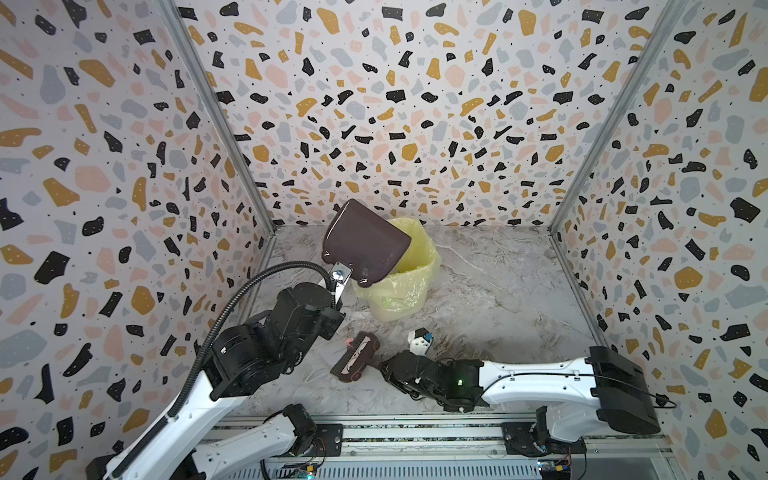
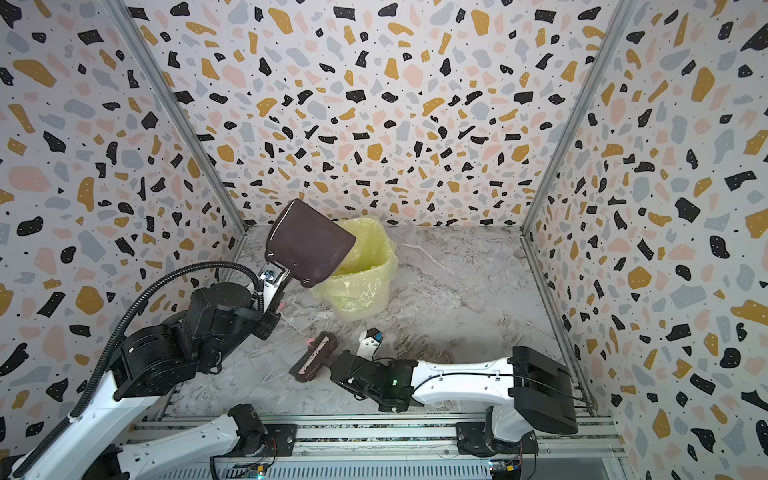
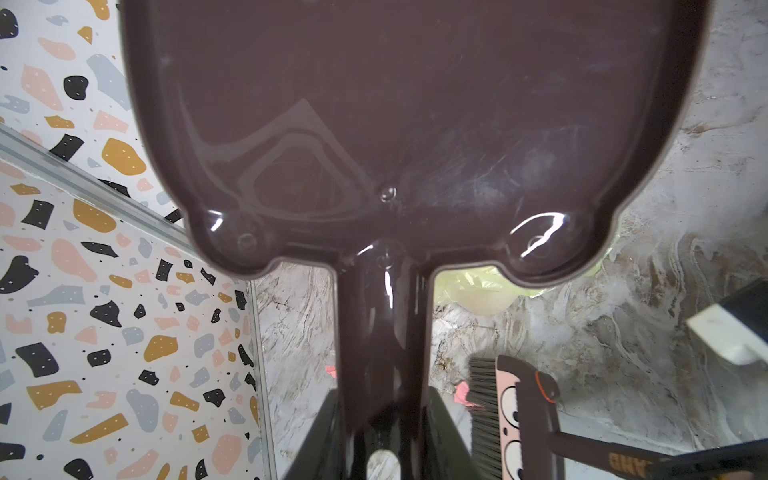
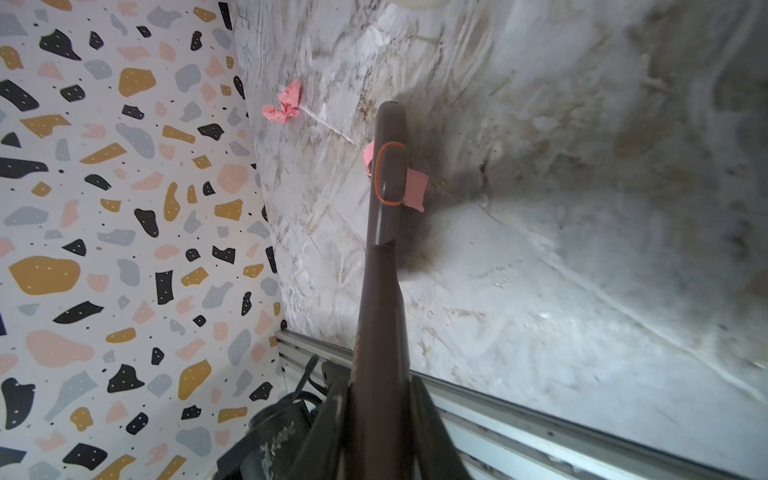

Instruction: Sweep away the paper scraps from the table

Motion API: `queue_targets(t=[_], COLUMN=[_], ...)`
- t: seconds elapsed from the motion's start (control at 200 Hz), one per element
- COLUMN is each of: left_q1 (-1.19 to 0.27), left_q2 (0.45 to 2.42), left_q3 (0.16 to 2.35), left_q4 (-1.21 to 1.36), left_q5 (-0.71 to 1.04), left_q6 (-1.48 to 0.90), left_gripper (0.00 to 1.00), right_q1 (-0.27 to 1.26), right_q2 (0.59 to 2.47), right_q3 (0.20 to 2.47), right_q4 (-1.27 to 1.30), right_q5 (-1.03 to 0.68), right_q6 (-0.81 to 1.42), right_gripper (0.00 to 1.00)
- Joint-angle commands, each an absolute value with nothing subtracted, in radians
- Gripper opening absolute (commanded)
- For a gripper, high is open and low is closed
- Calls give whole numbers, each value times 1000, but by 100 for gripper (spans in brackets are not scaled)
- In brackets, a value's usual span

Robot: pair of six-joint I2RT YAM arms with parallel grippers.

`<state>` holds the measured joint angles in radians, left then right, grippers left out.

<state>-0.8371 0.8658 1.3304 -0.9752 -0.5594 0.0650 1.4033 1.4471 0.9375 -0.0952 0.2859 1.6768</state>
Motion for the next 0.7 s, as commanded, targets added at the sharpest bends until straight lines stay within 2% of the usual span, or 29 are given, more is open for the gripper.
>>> queue_targets(t=[0.0, 0.165, 0.425, 0.696], left_q1=[-839, -839, -839, -838], left_q2=[853, 854, 866, 867], left_q3=[1324, 1334, 1368, 1380], left_q4=[-950, -957, -974, -986], left_q5=[-580, -591, -597, -598], left_q6=[68, 68, 72, 69], left_gripper=[0, 0, 0, 0], right_q1=[1418, 1435, 1421, 1347], right_q2=[1369, 1347, 1471, 1529], right_q3=[946, 990, 1124, 1145], right_q4=[-298, -205, -151, -163], right_q5=[315, 337, 247, 128], right_q6=[1622, 1465, 1252, 1175], right_gripper=[0, 0, 0, 0])
